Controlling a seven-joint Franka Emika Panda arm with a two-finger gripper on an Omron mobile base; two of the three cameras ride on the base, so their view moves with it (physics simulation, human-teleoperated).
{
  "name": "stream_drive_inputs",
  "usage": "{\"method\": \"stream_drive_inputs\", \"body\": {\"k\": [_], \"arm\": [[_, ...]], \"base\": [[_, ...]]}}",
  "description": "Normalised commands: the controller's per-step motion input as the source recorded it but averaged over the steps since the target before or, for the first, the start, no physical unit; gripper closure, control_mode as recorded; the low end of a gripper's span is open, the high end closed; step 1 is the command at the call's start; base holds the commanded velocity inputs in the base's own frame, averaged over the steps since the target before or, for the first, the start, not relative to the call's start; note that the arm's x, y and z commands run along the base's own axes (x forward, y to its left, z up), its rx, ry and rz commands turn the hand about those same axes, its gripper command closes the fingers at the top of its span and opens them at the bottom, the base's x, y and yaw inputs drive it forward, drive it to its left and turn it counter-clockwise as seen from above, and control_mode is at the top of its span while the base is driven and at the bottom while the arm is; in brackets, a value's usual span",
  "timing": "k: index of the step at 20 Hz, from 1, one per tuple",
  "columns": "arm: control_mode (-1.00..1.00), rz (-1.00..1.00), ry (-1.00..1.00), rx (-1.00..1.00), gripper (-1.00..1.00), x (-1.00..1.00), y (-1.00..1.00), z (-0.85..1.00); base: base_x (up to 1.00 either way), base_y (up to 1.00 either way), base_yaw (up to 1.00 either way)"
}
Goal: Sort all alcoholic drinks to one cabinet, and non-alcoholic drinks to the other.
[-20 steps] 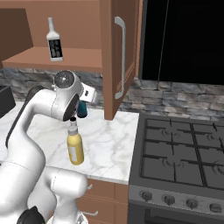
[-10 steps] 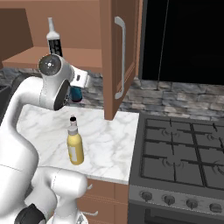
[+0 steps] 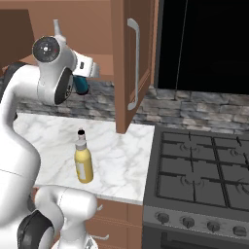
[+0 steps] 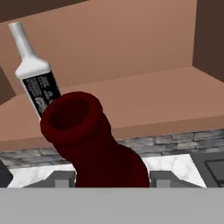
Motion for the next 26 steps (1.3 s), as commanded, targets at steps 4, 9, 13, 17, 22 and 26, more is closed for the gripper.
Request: {"method": "stream_drive_inputs", "body": {"k": [4, 9, 13, 17, 22, 26], "arm": [[-1.0, 0.0, -0.07, 0.0, 1.0, 0.1, 0.0, 0.45], [-1.0, 0.0, -0.09, 0.0, 1.0, 0.16, 0.0, 0.32], [-1.0, 0.0, -0.05, 0.0, 1.0, 0.29, 0.0, 0.06], [-1.0, 0.0, -0.03, 0.0, 1.0, 0.39, 0.0, 0.0], [-1.0, 0.0, -0.05, 0.0, 1.0, 0.45, 0.0, 0.0], [-1.0, 0.0, -0.02, 0.0, 1.0, 0.48, 0.0, 0.0]], "base": [[0.0, 0.0, 0.0], [0.0, 0.0, 0.0], [0.0, 0.0, 0.0], [0.0, 0.0, 0.0], [0.0, 0.0, 0.0], [0.0, 0.0, 0.0]]}}
